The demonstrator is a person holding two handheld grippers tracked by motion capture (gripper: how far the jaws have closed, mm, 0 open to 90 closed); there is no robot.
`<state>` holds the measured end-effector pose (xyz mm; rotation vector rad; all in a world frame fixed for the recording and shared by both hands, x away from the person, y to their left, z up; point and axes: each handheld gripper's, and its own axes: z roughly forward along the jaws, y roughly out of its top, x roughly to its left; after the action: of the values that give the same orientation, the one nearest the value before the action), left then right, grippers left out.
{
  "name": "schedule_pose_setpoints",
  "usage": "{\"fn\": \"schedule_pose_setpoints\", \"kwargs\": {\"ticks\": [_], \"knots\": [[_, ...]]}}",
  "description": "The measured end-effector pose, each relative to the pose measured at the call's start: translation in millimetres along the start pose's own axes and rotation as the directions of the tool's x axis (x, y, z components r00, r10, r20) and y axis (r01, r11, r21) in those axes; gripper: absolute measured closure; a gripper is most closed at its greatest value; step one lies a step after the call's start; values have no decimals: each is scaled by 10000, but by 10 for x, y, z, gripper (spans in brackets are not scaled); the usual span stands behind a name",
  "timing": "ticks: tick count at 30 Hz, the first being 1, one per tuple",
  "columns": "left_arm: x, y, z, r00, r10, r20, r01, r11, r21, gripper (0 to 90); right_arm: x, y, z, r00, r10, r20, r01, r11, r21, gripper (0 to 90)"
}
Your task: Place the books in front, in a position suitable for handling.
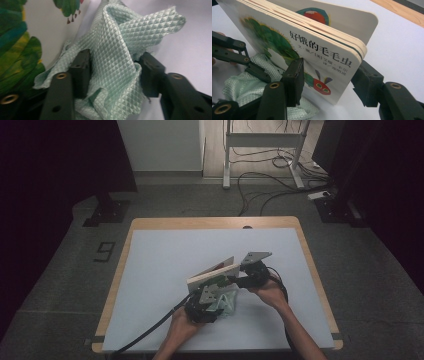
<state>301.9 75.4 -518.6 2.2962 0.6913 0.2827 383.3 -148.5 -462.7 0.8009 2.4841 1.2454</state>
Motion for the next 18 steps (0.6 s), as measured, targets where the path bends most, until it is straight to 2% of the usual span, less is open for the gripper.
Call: {"fn": "schedule_pose_setpoints", "kwargs": {"ticks": [1,2,3,4,5,7,11,12,13,18], "knots": [[-3,0,0,9999,-33,-97,34,10000,7,498,0,0,0,10000,0,0,0,10000,0,446],[-16,3,-1,9993,-42,-375,44,10000,41,559,2,-1,1,10000,-1,15,1,10000,-11,446],[-16,3,-1,9993,-42,-375,44,10000,41,595,2,-1,1,10000,-1,15,1,10000,-11,446],[-15,4,-4,9990,-66,-450,68,10000,57,595,3,-2,1,10000,9,20,-9,10000,-16,446],[-7,6,-8,9988,-126,-466,129,9999,72,651,6,-3,-2,10000,20,26,-20,10000,-4,448],[13,10,-18,9988,-172,-467,177,9998,113,702,6,-4,-4,10000,29,28,-29,10000,-3,451],[10,6,-38,9987,-75,-502,79,9999,80,732,4,-6,-5,10000,46,14,-46,10000,-24,453],[8,3,-50,9990,-66,-438,70,9999,94,735,3,-8,-6,10000,57,-1,-57,10000,-33,453],[14,-8,-91,9998,-118,-185,120,9998,127,737,1,-13,-7,10000,83,-25,-83,9999,-57,455],[25,-57,-223,9998,-144,121,142,9997,189,736,0,-15,-18,10000,62,-47,-62,10000,-28,462]]}}
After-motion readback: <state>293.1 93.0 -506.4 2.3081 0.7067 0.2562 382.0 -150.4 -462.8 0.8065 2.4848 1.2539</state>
